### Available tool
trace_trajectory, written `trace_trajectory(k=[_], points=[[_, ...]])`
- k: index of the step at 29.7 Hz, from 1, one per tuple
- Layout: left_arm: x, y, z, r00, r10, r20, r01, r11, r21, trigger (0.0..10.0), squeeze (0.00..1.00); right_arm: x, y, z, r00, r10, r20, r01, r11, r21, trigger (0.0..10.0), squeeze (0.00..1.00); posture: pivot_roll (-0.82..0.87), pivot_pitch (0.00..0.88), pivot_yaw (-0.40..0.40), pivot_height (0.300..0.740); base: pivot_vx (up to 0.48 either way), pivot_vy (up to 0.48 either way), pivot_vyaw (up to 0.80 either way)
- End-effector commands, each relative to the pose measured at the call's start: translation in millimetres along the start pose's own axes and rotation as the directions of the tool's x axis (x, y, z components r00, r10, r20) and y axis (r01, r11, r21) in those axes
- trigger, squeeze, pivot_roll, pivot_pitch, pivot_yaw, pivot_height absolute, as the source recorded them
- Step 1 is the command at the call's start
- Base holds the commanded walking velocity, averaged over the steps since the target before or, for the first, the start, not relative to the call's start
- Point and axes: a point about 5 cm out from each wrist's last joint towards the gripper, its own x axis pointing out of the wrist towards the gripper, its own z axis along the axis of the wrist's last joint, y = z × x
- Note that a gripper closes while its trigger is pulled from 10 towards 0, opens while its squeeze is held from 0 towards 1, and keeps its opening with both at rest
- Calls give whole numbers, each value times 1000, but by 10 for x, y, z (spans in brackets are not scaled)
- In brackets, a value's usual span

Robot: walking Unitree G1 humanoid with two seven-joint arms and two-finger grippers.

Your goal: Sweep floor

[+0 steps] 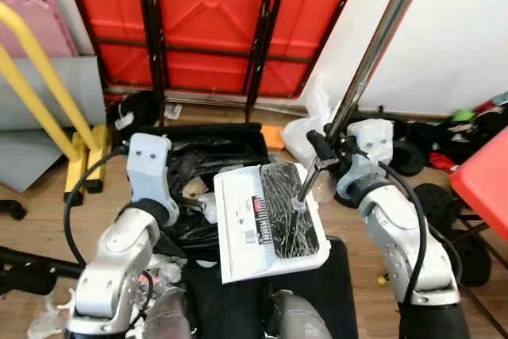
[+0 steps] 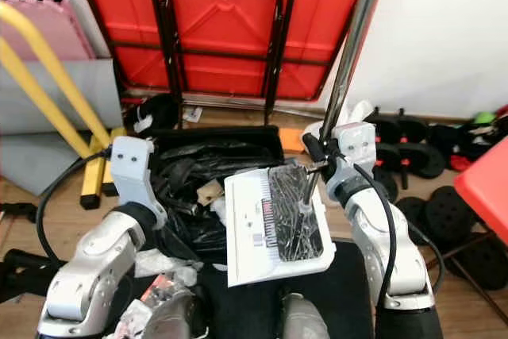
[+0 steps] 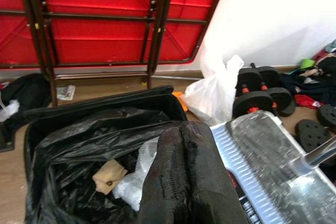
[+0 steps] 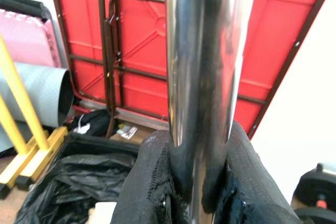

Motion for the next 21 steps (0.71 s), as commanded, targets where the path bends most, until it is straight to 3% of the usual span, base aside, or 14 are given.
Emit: trace_trajectory(k=[1,6,7,11,13,15,21], points=[[-32,-2,-87,999,4,-34,-5,1000,-19,10000,0,-44,-46,73,999,-15,29,15,1000,-23,10000,0,-109,172,-143,740,0,0,0],[-23,-33,-84,1000,-5,-26,3,998,-61,10000,0,-59,-27,85,1000,-11,19,12,999,-46,10000,0,-122,170,-145,740,0,0,0],[-14,-70,-68,999,-39,-13,38,997,-68,10000,0,-62,-20,82,1000,-9,15,10,999,-48,10000,0,-125,167,-142,740,337,0,0],[41,-65,-72,999,-22,-26,21,999,-46,10000,0,-46,-24,70,1000,-10,9,10,998,-55,10000,0,-129,161,-133,740,469,0,0],[66,-39,-34,1000,-7,6,8,997,-76,10000,0,-36,-29,67,1000,-13,6,13,998,-59,10000,0,-128,159,-129,740,0,0,0],[93,-5,-50,1000,16,-24,-17,999,-40,10000,0,-41,-26,66,1000,-18,7,19,998,-55,10000,0,-127,156,-124,740,0,0,0],[113,-24,-102,999,13,-43,-15,999,-52,10000,0,-55,2,3,999,-36,1,36,998,-51,10000,0,-143,127,-106,740,0,0,0]])
